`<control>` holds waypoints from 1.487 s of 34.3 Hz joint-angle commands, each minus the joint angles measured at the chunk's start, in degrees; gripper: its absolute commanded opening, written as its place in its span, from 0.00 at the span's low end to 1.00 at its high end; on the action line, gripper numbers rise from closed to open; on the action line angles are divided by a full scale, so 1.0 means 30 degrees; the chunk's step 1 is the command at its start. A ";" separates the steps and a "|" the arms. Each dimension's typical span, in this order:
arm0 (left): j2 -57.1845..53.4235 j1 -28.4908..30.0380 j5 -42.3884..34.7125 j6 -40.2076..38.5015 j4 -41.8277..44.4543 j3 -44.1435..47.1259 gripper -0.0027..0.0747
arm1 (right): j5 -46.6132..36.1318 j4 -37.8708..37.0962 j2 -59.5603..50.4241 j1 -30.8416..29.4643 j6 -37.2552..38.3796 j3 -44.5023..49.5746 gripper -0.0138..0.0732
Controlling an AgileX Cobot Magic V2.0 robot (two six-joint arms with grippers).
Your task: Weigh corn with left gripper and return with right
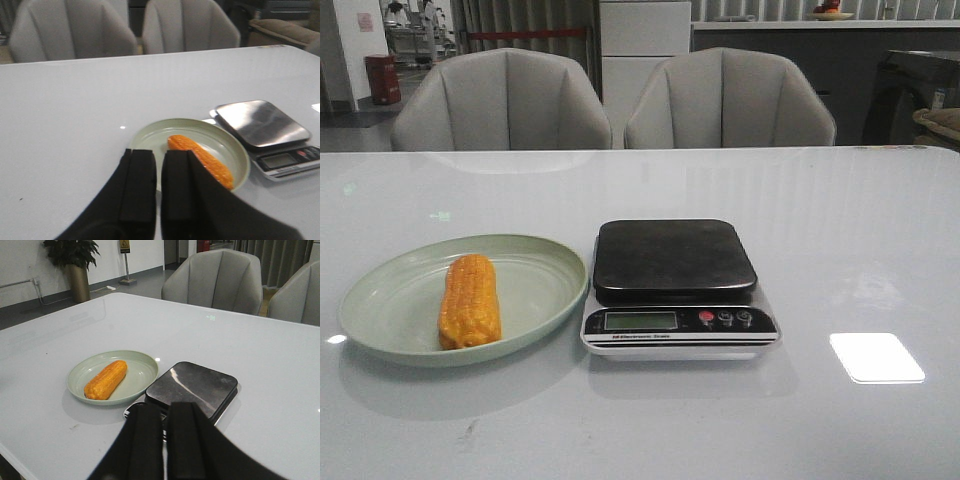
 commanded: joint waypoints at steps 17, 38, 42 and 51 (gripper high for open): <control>-0.0401 0.6969 -0.8730 0.0050 -0.0157 0.4372 0.22 | -0.1699 -0.0244 0.0161 -0.0087 -0.0215 -0.0522 0.38; -0.1254 0.3336 -0.8253 0.1705 -0.0841 0.4673 0.22 | -0.1677 -0.0244 0.0161 -0.0087 -0.0215 -0.0522 0.38; -0.1254 0.3299 -0.8251 0.1705 -0.1424 0.4673 0.22 | -0.1677 -0.0244 0.0161 -0.0087 -0.0215 -0.0522 0.38; -0.1254 0.3379 -0.8251 0.1705 -0.1504 0.4673 0.22 | -0.1677 -0.0244 0.0161 -0.0087 -0.0215 -0.0522 0.38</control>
